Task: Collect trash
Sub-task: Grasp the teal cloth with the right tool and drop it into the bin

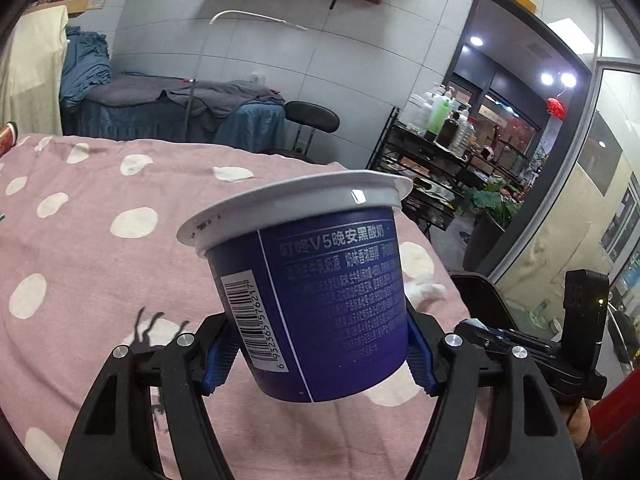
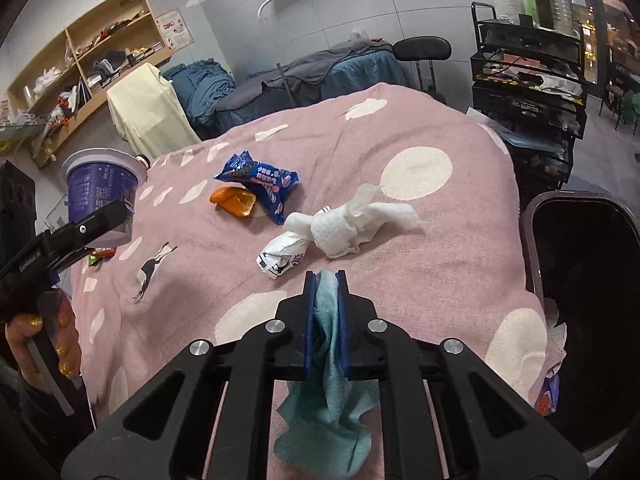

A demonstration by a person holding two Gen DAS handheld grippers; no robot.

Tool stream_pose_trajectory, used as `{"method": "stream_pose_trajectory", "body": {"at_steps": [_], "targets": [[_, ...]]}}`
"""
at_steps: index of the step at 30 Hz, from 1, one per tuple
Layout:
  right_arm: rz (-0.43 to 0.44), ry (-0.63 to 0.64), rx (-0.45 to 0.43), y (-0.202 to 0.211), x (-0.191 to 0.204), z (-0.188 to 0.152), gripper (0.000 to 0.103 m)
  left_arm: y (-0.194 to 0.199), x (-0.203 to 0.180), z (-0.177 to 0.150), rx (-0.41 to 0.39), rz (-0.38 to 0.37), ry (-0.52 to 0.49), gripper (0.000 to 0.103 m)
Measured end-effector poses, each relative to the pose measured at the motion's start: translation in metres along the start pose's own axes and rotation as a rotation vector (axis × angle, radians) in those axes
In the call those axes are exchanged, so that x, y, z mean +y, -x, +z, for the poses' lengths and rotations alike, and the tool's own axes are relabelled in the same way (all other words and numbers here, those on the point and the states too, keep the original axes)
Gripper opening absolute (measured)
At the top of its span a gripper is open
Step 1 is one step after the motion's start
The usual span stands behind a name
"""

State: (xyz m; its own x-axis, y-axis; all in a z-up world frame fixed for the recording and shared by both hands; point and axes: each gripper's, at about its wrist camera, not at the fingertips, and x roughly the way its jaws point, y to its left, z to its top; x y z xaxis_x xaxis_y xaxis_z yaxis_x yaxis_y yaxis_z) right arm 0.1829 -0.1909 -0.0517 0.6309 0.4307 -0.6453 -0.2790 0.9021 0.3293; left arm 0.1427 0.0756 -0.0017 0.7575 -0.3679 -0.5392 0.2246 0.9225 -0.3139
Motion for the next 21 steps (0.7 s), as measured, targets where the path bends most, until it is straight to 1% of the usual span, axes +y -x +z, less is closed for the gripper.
{"method": "stream_pose_trajectory", "body": {"at_steps": [5,11,16,21], "targets": [[-0.002,-0.014,-0.075,0.028,-0.008,-0.003,0.011,-0.008,-0.03,-0.004,0.012,-0.063,-0.031,0.069],[-0.068,-0.021,-0.183,0.063,-0.024,-0.01,0.011,-0.022,-0.063,-0.006,0.029,-0.131,-0.065,0.069],[-0.118,-0.046,-0.237,0.083,-0.042,-0.014,0.011,-0.033,-0.089,-0.008,0.049,-0.183,-0.096,0.069],[-0.172,-0.1,-0.261,0.095,-0.069,-0.016,0.011,-0.042,-0.11,-0.009,0.064,-0.229,-0.114,0.069]]}}
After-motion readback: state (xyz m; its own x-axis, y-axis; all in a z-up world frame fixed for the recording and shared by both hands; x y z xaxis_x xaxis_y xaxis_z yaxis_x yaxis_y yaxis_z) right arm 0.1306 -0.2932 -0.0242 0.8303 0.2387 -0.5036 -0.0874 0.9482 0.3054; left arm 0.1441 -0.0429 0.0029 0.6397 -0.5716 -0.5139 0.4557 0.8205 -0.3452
